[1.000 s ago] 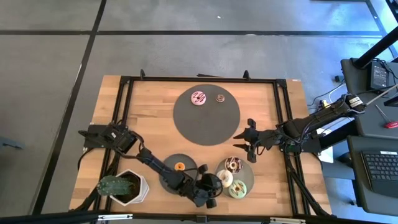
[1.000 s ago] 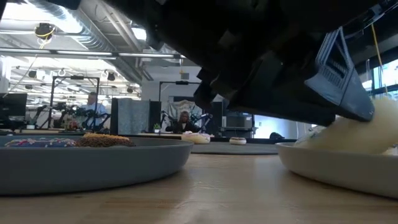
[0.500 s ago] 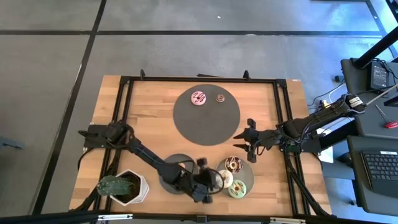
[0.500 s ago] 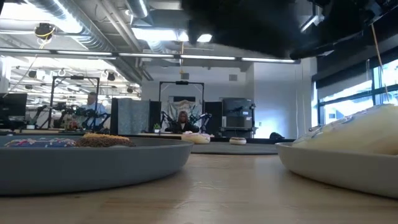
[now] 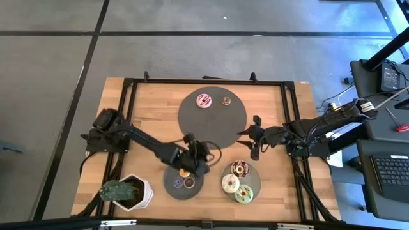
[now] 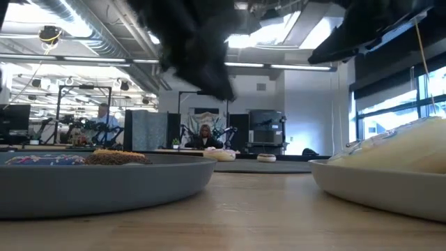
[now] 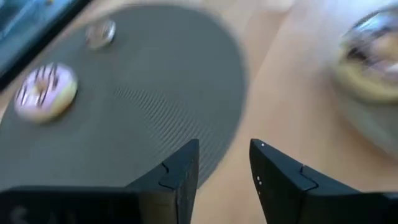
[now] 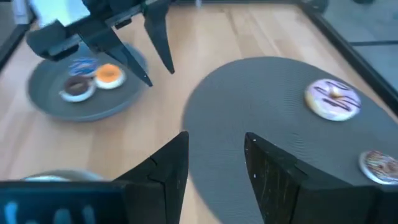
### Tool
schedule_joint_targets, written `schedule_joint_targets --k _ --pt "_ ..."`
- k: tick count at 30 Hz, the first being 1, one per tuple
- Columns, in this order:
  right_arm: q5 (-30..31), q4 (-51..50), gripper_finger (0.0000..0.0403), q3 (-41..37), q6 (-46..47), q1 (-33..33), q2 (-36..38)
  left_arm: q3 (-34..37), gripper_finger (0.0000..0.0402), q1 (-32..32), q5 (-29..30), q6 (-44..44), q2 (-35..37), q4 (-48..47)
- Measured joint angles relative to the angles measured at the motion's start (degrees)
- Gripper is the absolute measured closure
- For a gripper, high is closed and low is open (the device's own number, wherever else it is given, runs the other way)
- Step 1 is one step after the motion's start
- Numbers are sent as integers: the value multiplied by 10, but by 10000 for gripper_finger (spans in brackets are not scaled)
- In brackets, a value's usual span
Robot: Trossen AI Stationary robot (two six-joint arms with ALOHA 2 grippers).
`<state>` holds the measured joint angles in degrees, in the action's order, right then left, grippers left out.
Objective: Pick & Place donuts
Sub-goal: Put large pink donut on the gray plate
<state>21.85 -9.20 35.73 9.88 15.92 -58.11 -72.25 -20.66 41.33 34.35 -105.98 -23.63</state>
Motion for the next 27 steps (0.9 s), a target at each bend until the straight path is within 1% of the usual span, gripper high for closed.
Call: schedule_joint_targets --k 4,10,12,14,17,19,23,27 --pt "1 2 245 -4 -26 -31 0 37 267 48 -30 13 20 16" --pt "-9 26 245 -4 -86 -89 0 43 265 131 -109 -15 20 31" --pt "-26 29 245 -4 -92 -113 0 43 263 148 -111 -19 16 37" --pt "-41 28 245 -4 -90 -133 0 43 263 162 -106 -41 16 50" --pt "-55 25 245 -4 -87 -152 -1 43 264 180 -105 -65 16 62" --pt "-66 25 245 -4 -89 -158 -4 43 266 192 -108 -64 16 59" --pt "-66 24 245 -4 -86 -162 -17 43 268 209 -116 -56 16 43" --pt "-71 25 245 -4 -82 -162 -42 43 265 207 -97 -81 16 16"
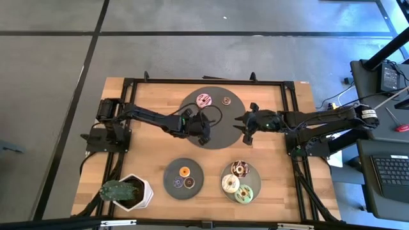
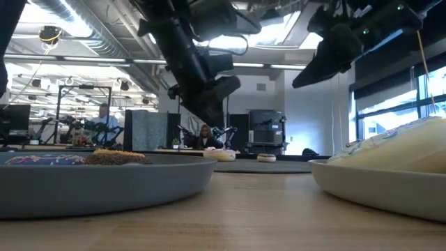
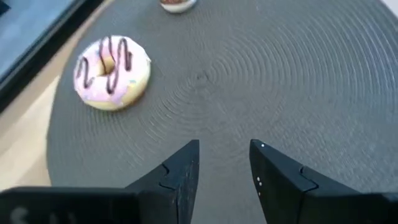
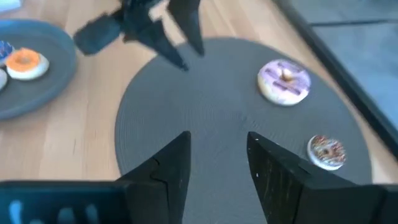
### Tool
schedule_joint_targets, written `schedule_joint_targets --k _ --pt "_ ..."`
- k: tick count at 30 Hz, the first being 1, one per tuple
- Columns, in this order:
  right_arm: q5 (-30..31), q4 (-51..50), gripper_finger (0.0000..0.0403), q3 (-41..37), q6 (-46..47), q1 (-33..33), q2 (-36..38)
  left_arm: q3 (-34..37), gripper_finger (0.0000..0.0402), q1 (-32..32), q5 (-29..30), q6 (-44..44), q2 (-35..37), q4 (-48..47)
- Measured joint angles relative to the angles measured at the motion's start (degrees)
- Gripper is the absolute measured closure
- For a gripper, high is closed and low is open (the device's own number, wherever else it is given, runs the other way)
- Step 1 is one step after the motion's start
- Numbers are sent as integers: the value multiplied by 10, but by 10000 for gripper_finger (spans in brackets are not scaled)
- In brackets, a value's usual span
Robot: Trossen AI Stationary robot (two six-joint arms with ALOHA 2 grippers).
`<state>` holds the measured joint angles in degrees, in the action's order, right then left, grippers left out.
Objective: Pick & Place donuts
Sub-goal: Put large pink donut on the gray plate
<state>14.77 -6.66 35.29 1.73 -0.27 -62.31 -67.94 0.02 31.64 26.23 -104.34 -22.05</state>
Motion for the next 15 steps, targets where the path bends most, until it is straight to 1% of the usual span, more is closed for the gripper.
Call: schedule_joint_targets --k 2,5,8,11,15 --pt "-10 -1 245 0 10 0 -15 0 263 11 -6 -14 3 11" --pt "-14 0 245 0 10 0 -40 0 263 29 -42 -47 4 37" --pt "-14 5 245 0 5 -1 -64 0 266 48 -58 -71 4 55" --pt "-13 14 245 0 -20 -4 -82 0 268 81 -88 -79 4 56" --pt "14 48 245 0 -77 -4 -94 0 266 118 -128 -87 4 55"
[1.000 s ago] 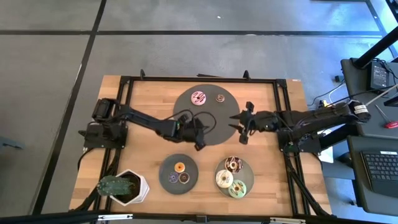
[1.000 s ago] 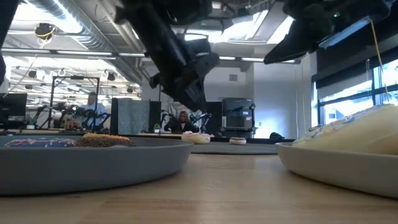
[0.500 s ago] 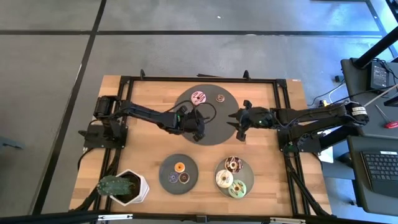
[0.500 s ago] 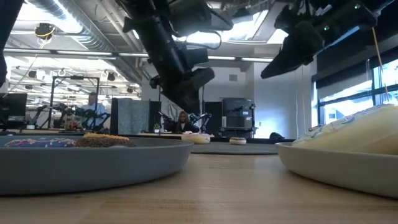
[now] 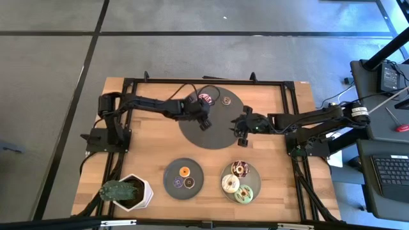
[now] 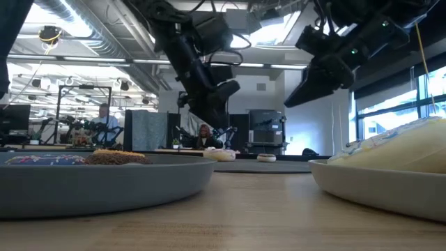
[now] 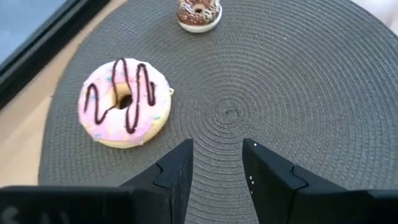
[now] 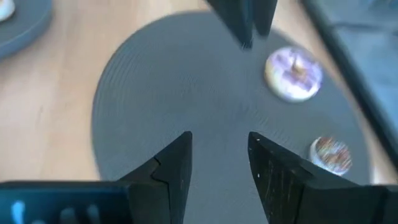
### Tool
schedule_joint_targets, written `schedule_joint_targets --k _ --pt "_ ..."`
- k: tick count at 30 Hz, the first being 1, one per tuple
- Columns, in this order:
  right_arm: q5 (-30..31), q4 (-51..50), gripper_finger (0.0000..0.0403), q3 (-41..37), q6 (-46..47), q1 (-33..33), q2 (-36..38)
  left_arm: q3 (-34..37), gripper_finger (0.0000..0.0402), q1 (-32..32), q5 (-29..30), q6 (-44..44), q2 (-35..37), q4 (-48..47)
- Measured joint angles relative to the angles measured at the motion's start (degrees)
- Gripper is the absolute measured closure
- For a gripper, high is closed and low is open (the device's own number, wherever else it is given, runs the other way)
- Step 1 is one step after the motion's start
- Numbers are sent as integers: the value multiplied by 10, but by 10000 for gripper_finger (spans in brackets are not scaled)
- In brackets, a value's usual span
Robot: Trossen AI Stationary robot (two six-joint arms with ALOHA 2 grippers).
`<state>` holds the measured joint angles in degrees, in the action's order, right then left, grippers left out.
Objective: Pick & Place donuts
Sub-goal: Put large pink donut on the gray plate
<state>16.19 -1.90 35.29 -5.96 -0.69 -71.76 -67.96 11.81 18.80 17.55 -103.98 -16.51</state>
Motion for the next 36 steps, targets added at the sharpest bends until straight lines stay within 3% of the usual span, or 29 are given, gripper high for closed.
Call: schedule_joint_targets --k 5,14,20,24,36 --pt "-26 59 245 0 -18 -21 -6 0 268 20 -22 -36 0 6" --pt "-39 61 245 0 -18 -26 -6 0 279 61 -29 -199 0 9" --pt "-39 62 245 0 -21 -26 -6 -1 281 105 -108 -216 -12 15" --pt "-38 63 245 0 -21 -26 -6 -1 282 127 -142 -280 -34 26" --pt "-38 62 245 0 -26 -26 -6 -1 286 134 -140 -386 -68 43"
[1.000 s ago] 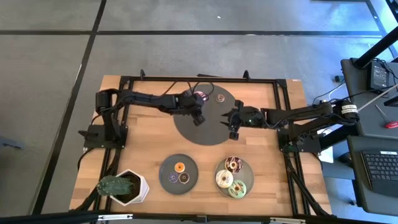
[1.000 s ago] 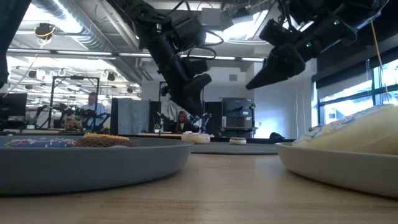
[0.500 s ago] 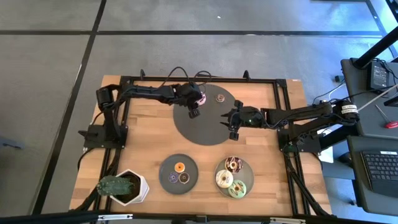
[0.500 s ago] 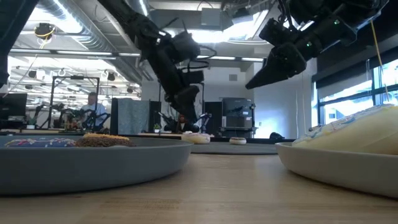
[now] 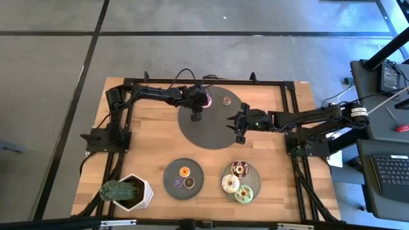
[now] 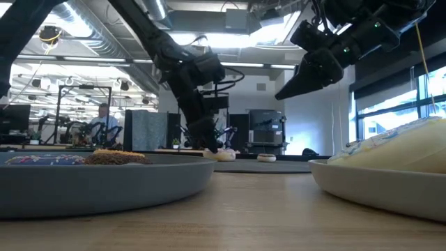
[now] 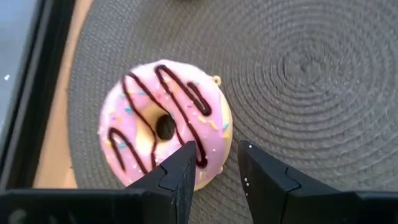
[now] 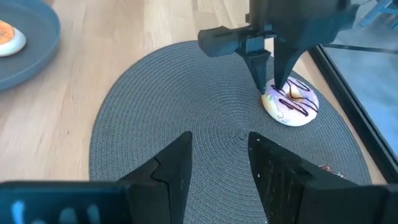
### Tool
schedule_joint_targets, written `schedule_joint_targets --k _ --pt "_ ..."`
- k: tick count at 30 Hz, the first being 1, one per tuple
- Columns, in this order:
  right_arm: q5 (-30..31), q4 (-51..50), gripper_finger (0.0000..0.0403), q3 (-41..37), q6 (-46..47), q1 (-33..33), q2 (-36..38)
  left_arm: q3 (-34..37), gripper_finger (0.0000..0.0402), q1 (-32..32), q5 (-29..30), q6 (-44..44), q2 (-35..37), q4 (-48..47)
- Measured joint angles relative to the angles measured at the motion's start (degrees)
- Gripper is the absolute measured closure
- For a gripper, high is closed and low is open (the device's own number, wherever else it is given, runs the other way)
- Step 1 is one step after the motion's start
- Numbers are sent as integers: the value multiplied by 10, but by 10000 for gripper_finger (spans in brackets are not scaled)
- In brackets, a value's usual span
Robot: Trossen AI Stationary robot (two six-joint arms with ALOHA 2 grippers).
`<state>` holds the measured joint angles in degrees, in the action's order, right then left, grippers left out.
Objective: Pick & Place donuts
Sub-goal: Put large pink donut on the gray plate
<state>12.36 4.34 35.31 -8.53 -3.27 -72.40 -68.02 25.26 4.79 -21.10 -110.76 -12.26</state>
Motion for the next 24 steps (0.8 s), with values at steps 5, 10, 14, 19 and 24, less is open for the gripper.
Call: schedule_joint_targets --k 5,10,14,19,24 --pt "0 0 245 0 -6 0 0 0 286 0 3 1 -6 5" --pt "0 0 245 0 -6 0 0 0 296 0 18 -9 -14 7" --pt "0 -1 245 0 -6 0 0 0 315 -2 39 -8 -22 14" --pt "0 0 245 0 -6 0 0 -1 361 -15 102 -8 -26 17" --pt "0 -1 245 0 -6 0 0 -6 394 -36 166 -39 -21 11"
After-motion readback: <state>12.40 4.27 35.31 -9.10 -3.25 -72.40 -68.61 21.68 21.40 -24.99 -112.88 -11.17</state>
